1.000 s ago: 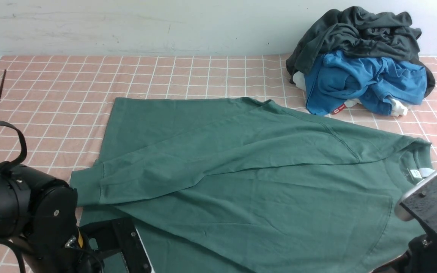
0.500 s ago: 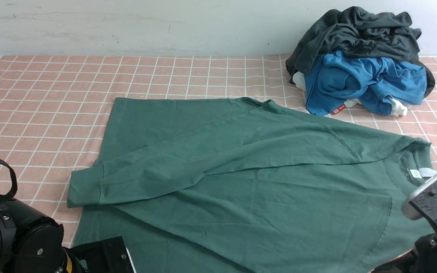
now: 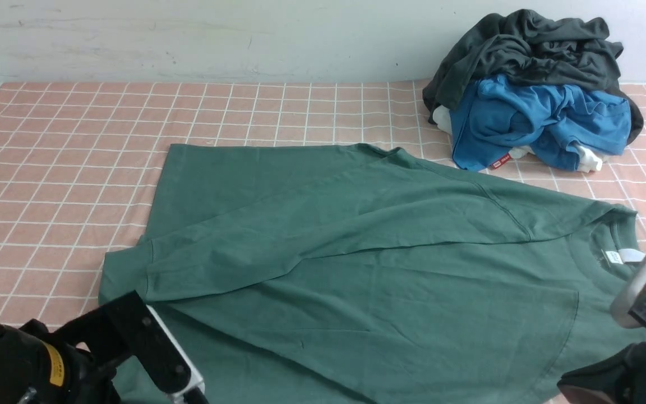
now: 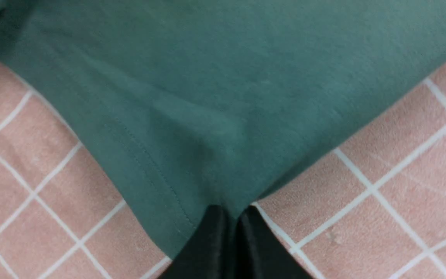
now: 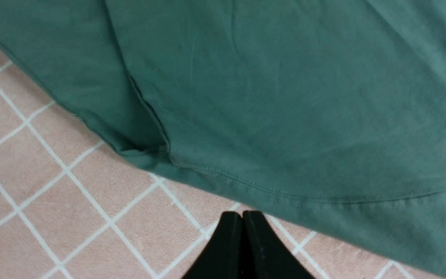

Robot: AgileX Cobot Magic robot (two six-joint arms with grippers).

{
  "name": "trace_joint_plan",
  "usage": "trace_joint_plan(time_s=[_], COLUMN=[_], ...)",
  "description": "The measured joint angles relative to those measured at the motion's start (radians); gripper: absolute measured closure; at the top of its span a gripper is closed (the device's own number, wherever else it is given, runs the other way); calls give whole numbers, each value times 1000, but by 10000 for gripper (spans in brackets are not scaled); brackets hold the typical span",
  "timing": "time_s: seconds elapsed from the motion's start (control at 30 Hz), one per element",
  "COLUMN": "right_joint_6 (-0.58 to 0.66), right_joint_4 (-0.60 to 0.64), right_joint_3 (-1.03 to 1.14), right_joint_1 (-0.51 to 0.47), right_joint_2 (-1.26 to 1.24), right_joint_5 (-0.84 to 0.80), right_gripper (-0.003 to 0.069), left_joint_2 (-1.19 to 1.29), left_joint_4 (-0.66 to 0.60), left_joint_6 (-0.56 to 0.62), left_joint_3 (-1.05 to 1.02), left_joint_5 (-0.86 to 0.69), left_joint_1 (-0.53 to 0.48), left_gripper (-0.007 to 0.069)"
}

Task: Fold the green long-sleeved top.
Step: Use both arms simultaneously to clamp the lower edge of the clothing fabric, then use both arms to drag the lower edge of the fabric forward and fold it over the upper edge

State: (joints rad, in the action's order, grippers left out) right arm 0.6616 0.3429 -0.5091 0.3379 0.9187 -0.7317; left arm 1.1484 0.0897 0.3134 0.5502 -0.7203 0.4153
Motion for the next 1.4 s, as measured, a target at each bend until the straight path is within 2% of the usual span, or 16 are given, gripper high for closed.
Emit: trace_joint_plan(time_s=[0.13,0.17,0.2,0.23,0.37,0.43,0.6,0.77,0.97,1.0,1.07,1.17,1.3,1.4], right_joint_6=[49,52,61,63,67,64,-5,-69,-120,-149,-196,-241,-341,-385], right_joint_4=[-161,-172,-257,-297,-637,-785,-987,-1062,-1066,-1066,-1066,-1066,-1059,-1059], right_joint_3=[-30,-30,-35,-34,-35,-35,-36,-50,-50,-48,-46,-46,-66,-109], right_joint_1=[0,0,0,0,0,0,0,0,1,1,1,1,1,-6], right_joint_2=[80,85,130,151,313,386,541,613,601,576,521,463,376,375], right_joint_5=[-22,-22,-19,-15,30,60,177,211,211,211,211,206,145,137], right_gripper=[620,615,574,554,416,382,361,406,562,610,653,660,662,662], left_joint_2=[-22,-22,-22,-22,-22,-22,-22,-22,-22,-22,-22,-22,-22,-15], left_joint_4=[0,0,0,0,1,1,-7,-24,-52,-61,-76,-83,-90,-79], left_joint_6=[-151,-157,-188,-196,-216,-219,-220,-221,-225,-227,-227,-233,-267,-272], left_joint_3=[0,0,0,0,0,0,0,0,0,1,13,47,188,279], left_joint_5=[-15,-15,-15,-15,-15,-17,-20,-21,-33,-39,-60,-106,-243,-262], left_joint_1=[0,0,0,0,0,0,0,0,0,0,0,0,-1,-23], left_gripper=[615,615,615,615,615,615,615,615,615,615,615,615,615,615])
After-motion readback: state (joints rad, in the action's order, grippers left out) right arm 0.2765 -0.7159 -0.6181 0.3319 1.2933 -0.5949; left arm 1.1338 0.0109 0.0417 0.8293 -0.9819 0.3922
